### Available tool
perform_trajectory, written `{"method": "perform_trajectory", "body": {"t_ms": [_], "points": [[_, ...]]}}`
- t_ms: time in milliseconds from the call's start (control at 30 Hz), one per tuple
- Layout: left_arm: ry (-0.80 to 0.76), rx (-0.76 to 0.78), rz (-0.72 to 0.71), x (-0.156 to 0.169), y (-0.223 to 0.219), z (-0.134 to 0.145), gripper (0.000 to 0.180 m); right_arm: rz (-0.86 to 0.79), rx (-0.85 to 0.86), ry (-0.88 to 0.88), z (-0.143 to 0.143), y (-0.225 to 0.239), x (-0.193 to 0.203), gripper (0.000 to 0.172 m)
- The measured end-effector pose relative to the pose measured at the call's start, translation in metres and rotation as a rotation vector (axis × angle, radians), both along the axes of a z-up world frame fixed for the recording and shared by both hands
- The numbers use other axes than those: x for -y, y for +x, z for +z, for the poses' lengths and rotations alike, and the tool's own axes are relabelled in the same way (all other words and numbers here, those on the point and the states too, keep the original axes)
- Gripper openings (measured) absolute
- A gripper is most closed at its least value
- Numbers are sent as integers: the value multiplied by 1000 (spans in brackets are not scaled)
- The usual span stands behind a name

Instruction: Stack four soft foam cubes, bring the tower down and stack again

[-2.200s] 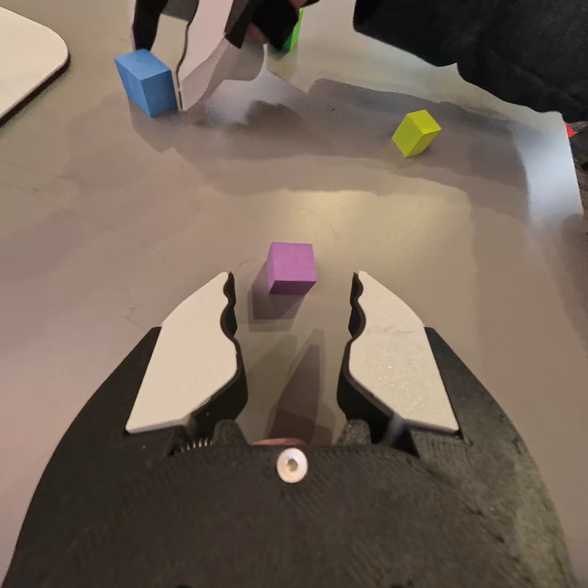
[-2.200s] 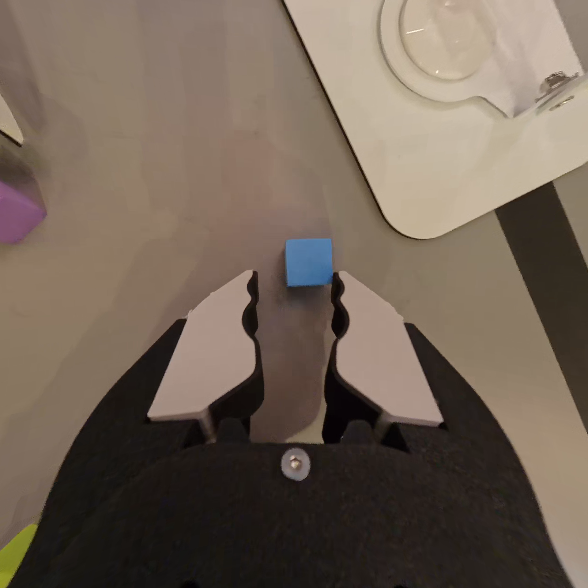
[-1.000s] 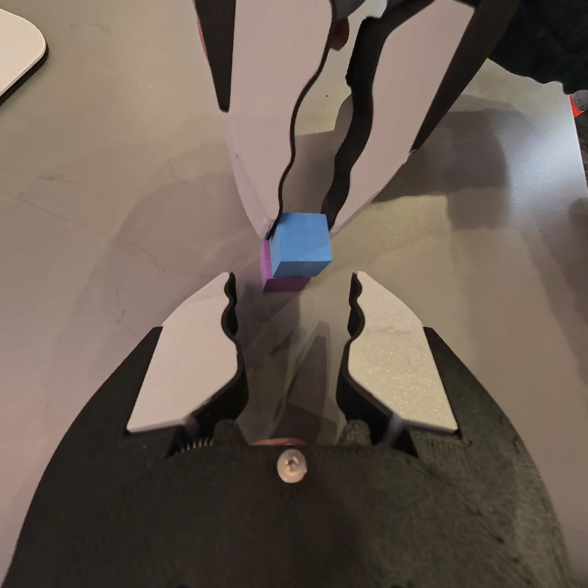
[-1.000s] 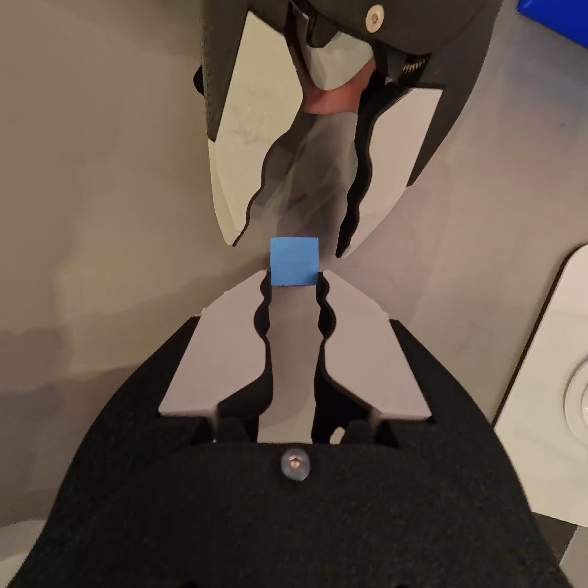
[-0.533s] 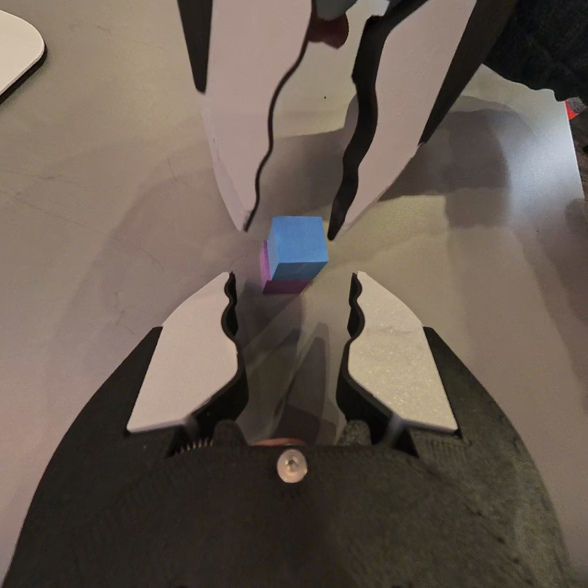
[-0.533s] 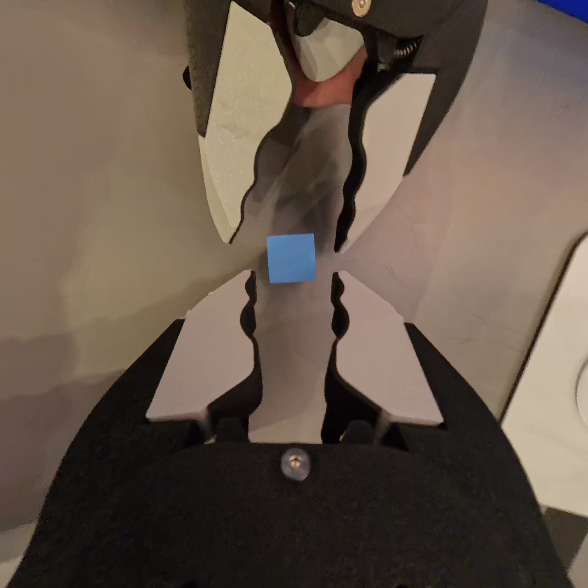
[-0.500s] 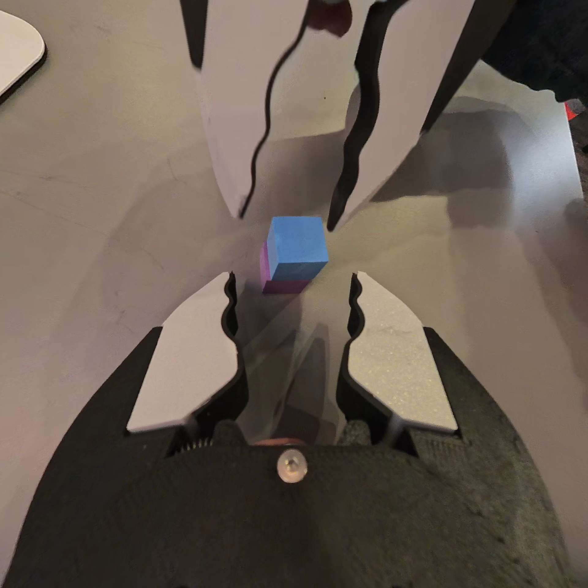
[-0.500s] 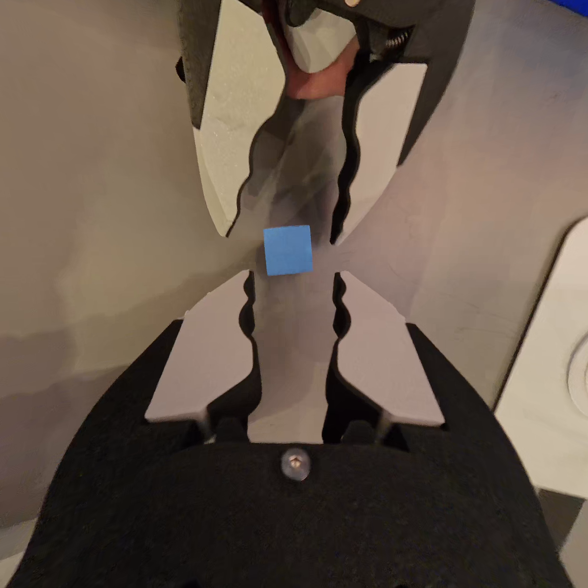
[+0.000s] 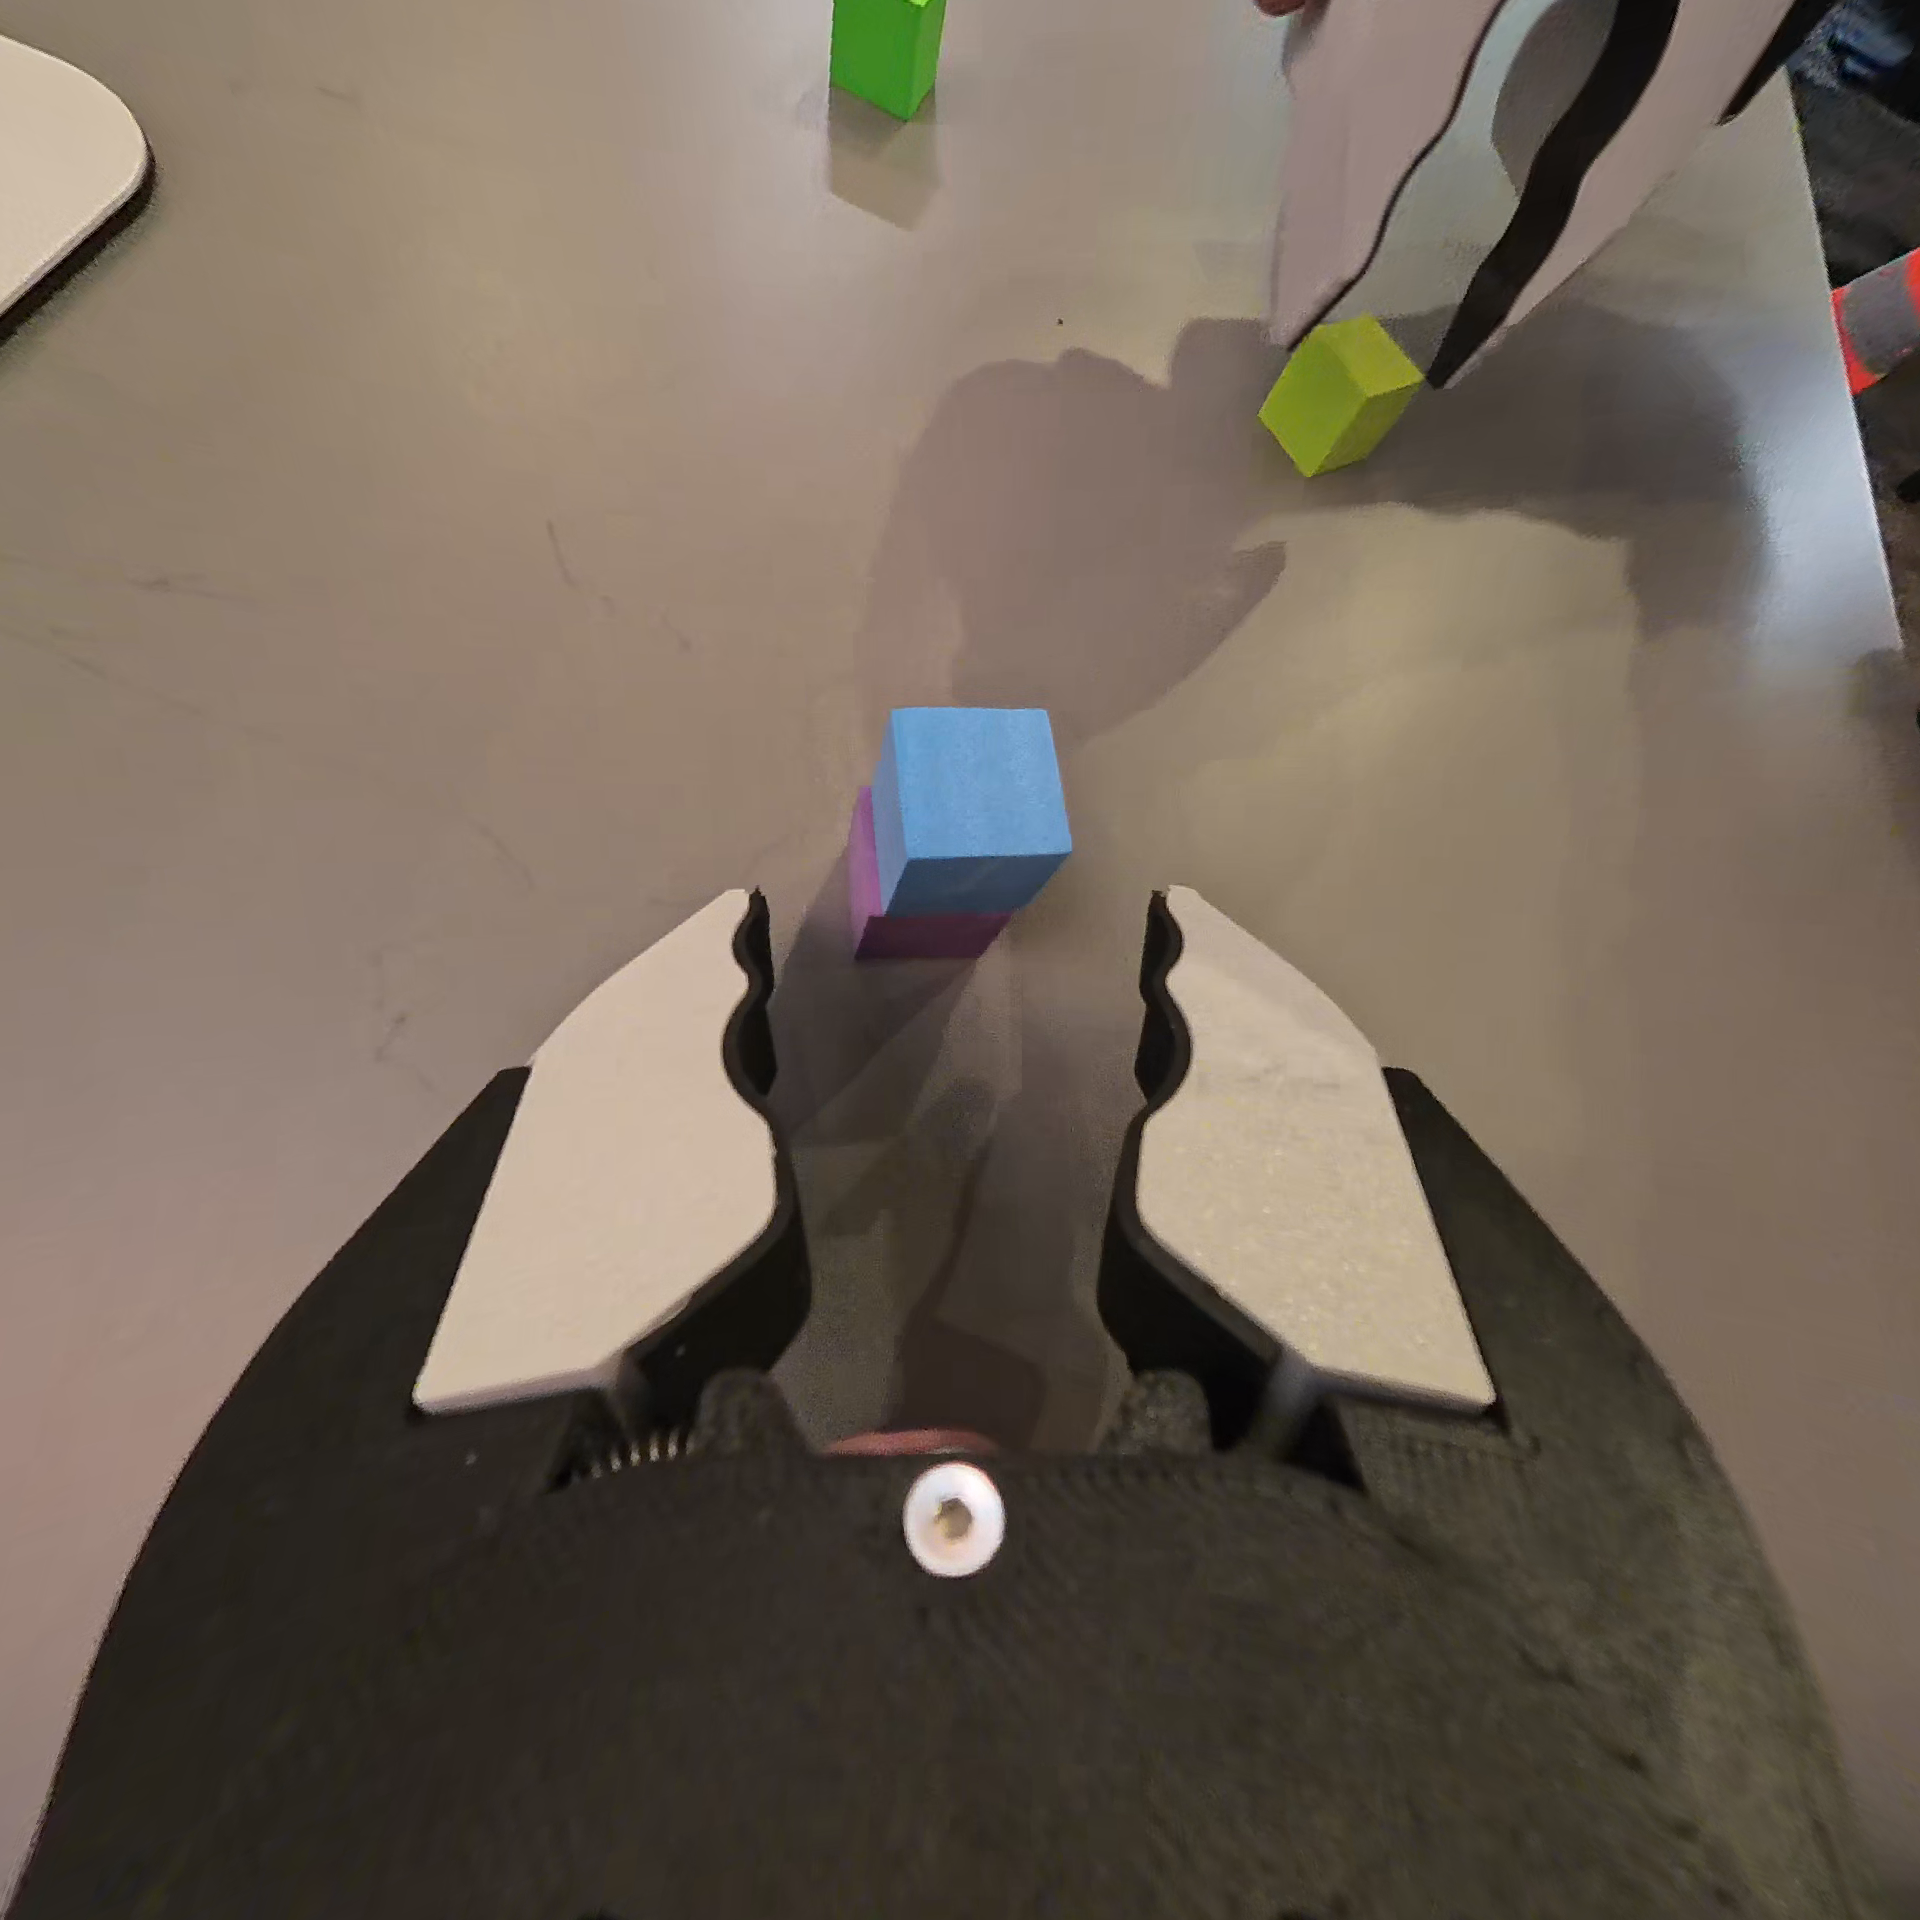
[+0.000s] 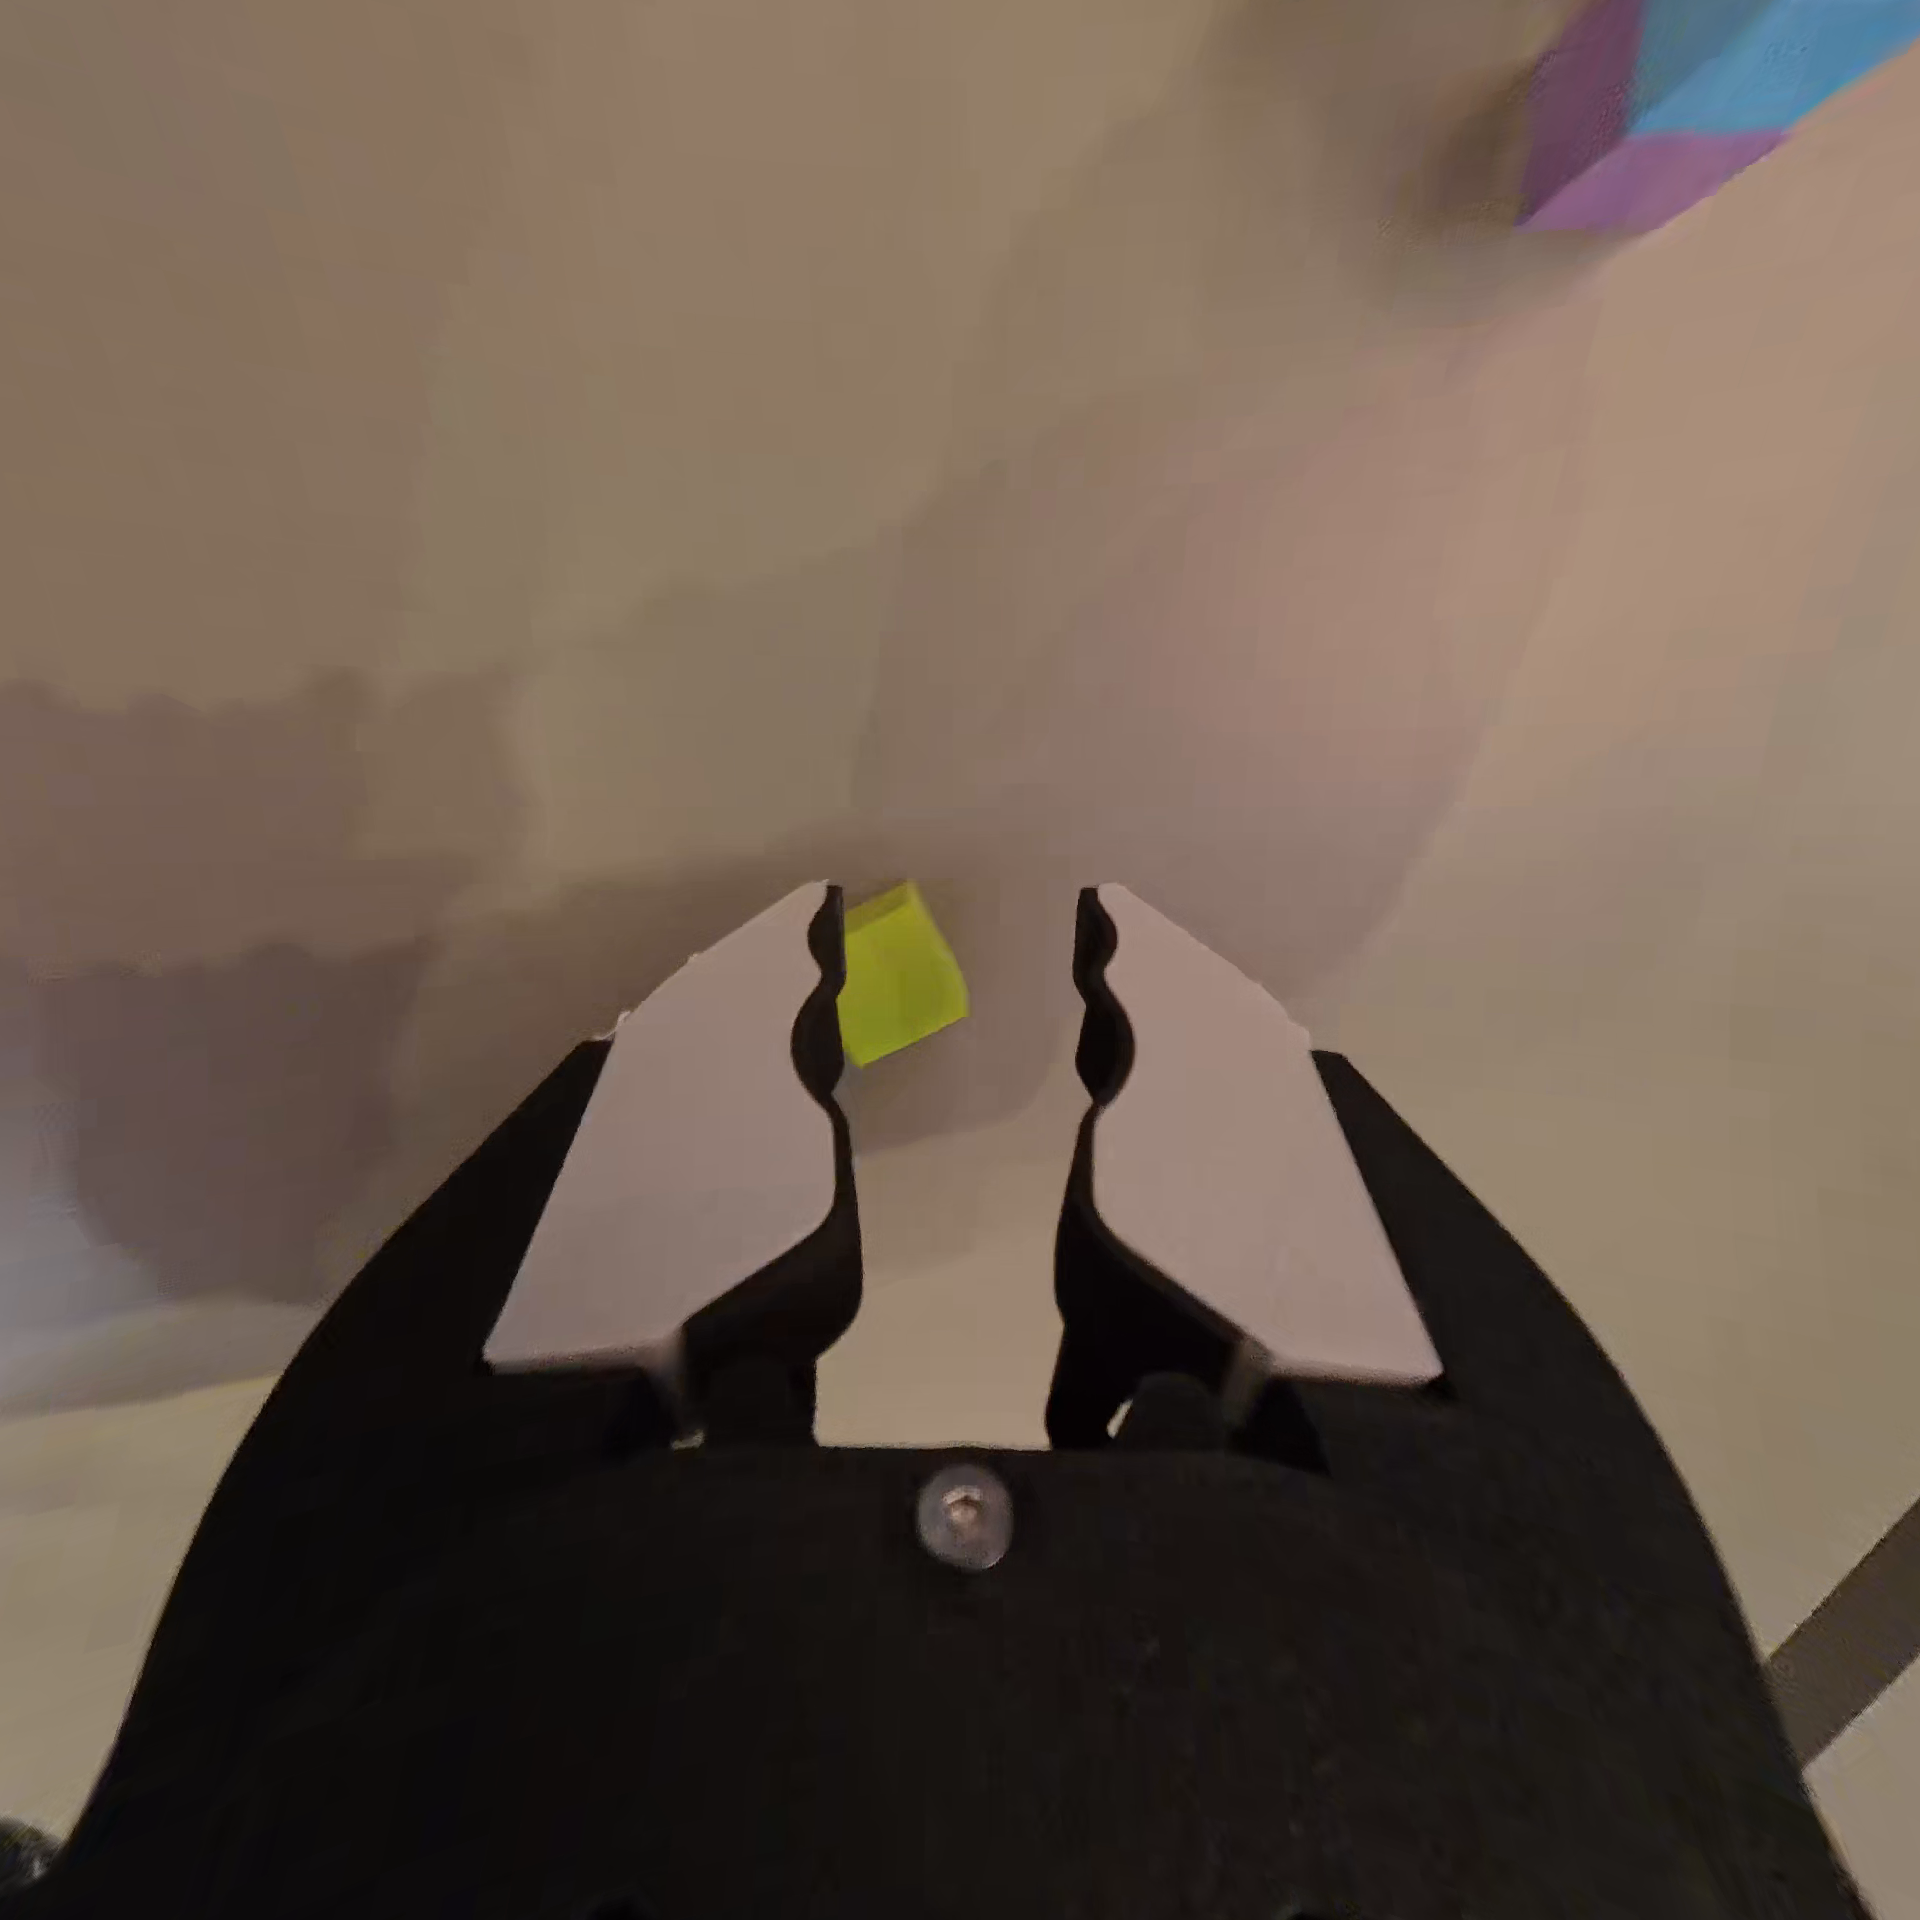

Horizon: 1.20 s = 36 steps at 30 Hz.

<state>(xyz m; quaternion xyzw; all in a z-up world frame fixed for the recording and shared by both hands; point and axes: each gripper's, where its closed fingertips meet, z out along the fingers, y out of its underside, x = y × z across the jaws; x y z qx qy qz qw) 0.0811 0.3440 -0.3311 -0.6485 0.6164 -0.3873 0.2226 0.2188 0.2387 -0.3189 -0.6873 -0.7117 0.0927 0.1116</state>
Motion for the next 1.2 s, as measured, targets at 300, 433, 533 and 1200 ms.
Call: {"method": "perform_trajectory", "body": {"t_ms": [300,433,533,1200], "points": [[-21,28,-2,0,0,4,68,79,64,2,-14,18,11,38],[-35,51,-7,0,-1,7,68,78,68,-22,-22,20,14,30],[-36,47,-10,1,-1,7,68,38,44,-6,-13,14,6,29],[-4,3,-13,2,0,0,68,-137,-96,82,45,-130,-103,30]]}}
